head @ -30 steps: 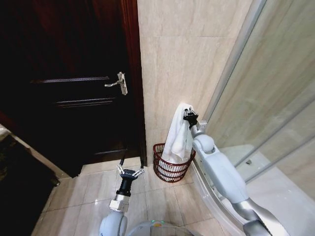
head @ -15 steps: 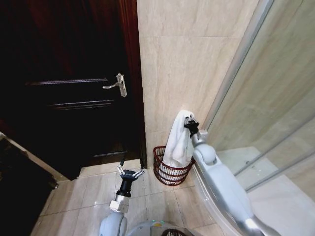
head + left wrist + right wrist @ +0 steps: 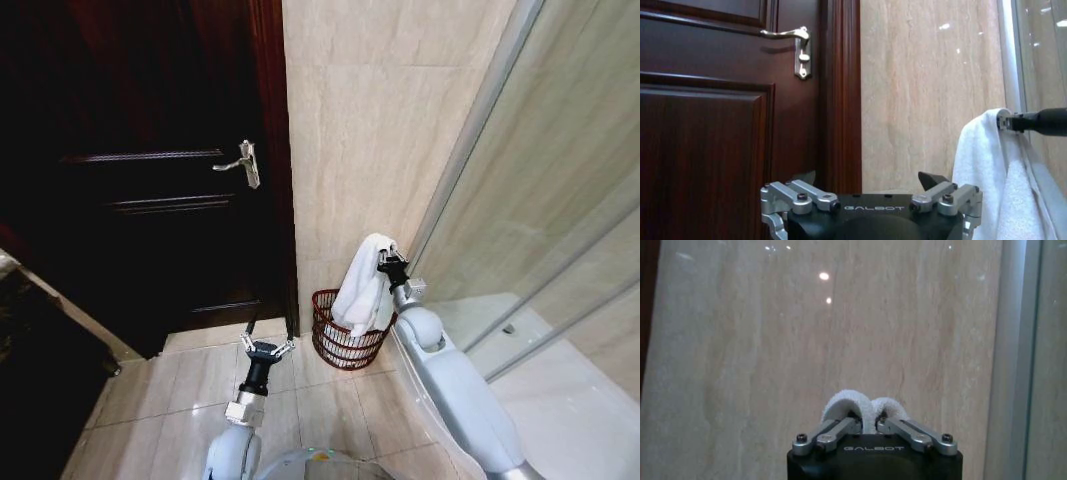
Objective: Discard the used towel into the hamper.
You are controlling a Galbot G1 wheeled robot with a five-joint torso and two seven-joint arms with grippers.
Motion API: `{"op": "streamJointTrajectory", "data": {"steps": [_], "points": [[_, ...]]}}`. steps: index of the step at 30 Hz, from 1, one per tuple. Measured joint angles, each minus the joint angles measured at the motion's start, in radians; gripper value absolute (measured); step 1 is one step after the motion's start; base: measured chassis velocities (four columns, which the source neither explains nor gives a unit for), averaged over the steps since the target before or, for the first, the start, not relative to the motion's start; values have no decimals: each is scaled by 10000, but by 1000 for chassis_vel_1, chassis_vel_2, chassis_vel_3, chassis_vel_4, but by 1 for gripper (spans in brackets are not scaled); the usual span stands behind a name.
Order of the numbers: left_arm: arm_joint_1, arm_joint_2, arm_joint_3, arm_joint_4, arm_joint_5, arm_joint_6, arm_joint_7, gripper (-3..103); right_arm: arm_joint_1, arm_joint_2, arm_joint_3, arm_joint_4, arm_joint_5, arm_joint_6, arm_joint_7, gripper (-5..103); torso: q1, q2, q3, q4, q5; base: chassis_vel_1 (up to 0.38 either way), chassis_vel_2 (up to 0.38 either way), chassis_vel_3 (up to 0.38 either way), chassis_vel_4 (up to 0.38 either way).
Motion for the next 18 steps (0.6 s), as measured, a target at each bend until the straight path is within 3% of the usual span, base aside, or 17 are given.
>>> {"op": "streamJointTrajectory", "data": {"steps": [18], "points": [[70,-34,-23,-12,0,-15,0,100,707,542,12,-1412,41,604,-248,7,18,47,27,0,0,0,0,0,0]]}}
